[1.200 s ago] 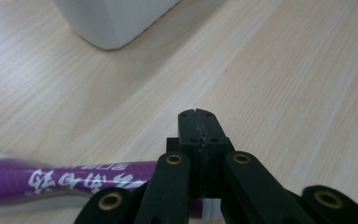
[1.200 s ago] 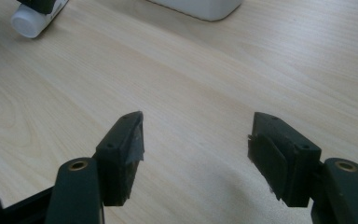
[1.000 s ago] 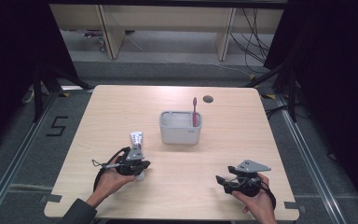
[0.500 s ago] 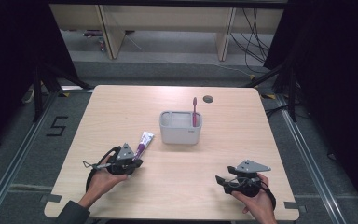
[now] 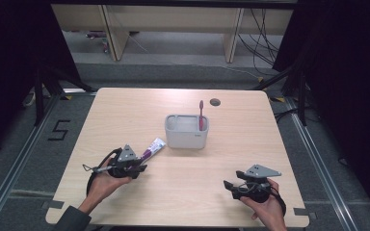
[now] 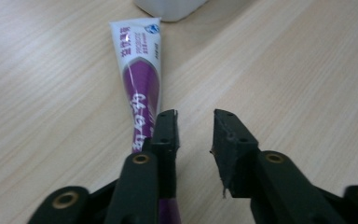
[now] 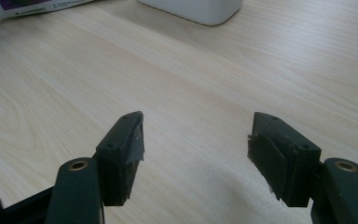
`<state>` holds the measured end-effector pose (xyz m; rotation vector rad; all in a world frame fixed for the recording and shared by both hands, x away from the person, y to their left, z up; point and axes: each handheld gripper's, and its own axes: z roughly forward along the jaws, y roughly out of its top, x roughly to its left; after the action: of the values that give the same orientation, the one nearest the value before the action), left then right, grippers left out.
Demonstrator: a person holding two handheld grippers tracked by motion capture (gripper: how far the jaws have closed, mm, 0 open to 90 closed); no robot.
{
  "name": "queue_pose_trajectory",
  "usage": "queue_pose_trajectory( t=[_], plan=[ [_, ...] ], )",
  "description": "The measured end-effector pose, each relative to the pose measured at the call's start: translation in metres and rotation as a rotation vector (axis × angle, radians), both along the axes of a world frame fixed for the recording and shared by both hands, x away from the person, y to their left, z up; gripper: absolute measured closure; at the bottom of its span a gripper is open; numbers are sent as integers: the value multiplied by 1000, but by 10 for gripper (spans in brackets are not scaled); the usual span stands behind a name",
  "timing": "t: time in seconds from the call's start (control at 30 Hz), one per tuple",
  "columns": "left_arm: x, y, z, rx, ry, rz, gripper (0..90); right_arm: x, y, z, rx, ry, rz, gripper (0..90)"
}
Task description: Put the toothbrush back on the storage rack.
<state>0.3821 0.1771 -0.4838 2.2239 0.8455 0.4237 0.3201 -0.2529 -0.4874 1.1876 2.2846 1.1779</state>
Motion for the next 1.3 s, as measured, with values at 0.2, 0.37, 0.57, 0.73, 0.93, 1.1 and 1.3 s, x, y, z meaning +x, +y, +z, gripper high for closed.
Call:
queue_pose_trajectory(
  t=[0.2, 0.37, 0.57, 0.73, 0.93, 1.1, 1.3],
  plan=[
    [15, -3, 14, 52, 49, 44, 550, 0, 2, 0, -16, 7, 8, 367],
    [27, -5, 17, 119, 107, 22, 519, 0, 1, 0, -21, 0, 10, 368],
    [42, -12, 14, 164, 164, 34, 517, 0, 2, -1, -25, 0, 12, 369],
    [49, -14, 13, 202, 207, 31, 533, -1, 3, -2, -14, 13, 14, 370],
    [54, -18, 7, 207, 220, 30, 570, 0, 2, -1, -22, 2, 17, 372],
    [59, -20, 6, 228, 238, 20, 628, -1, 3, -2, -18, 8, 14, 372],
    [62, -24, 6, 251, 243, 11, 670, -1, 4, -2, -14, 14, 13, 372]
  ],
)
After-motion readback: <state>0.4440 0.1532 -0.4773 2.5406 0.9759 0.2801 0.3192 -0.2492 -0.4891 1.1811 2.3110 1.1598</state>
